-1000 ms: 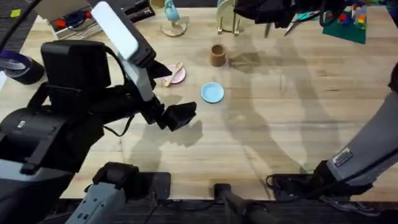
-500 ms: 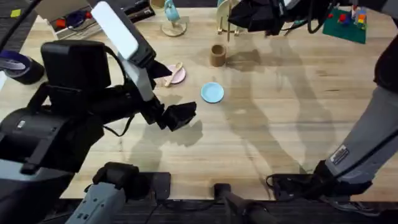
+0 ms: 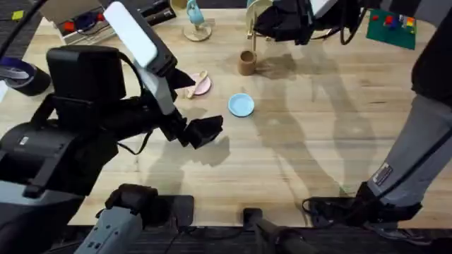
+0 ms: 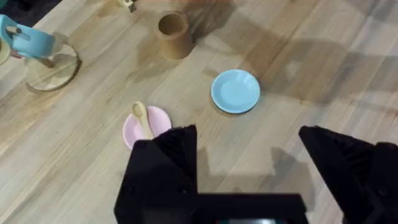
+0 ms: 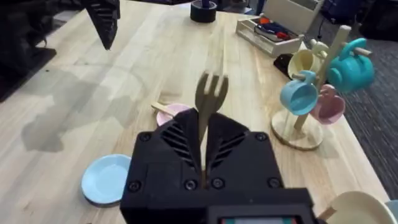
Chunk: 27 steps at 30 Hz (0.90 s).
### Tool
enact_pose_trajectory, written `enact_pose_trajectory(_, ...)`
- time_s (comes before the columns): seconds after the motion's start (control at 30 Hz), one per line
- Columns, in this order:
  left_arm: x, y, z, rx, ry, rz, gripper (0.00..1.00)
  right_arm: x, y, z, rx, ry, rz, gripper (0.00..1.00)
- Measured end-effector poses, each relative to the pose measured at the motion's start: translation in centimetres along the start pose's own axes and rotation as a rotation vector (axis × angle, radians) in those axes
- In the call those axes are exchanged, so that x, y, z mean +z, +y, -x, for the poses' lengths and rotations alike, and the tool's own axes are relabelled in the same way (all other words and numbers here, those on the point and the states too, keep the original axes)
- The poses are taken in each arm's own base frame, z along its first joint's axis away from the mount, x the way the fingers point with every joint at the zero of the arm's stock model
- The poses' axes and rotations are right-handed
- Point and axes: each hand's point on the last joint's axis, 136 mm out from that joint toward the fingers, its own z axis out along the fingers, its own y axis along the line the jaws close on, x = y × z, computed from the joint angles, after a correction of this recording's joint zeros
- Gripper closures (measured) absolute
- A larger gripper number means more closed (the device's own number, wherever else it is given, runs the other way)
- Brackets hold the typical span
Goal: Pick up a utensil and set it on the pink plate, then put the other utensil in the container.
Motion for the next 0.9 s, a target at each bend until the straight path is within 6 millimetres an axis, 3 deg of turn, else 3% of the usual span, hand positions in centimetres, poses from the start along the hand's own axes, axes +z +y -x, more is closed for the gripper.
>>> enact_pose_trajectory(0.47, 0.0, 0.0, 0.0, 0.000, 0.000, 0.000, 0.007, 0.5, -0.5, -2.4, 0.002, -0.004, 0.008, 0.969)
enact_pose_trajectory(0.9, 0.0, 0.0, 0.0, 0.000, 0.000, 0.000, 0.007, 0.5, -0.7, -2.4, -0.032, -0.004, 0.006, 0.969)
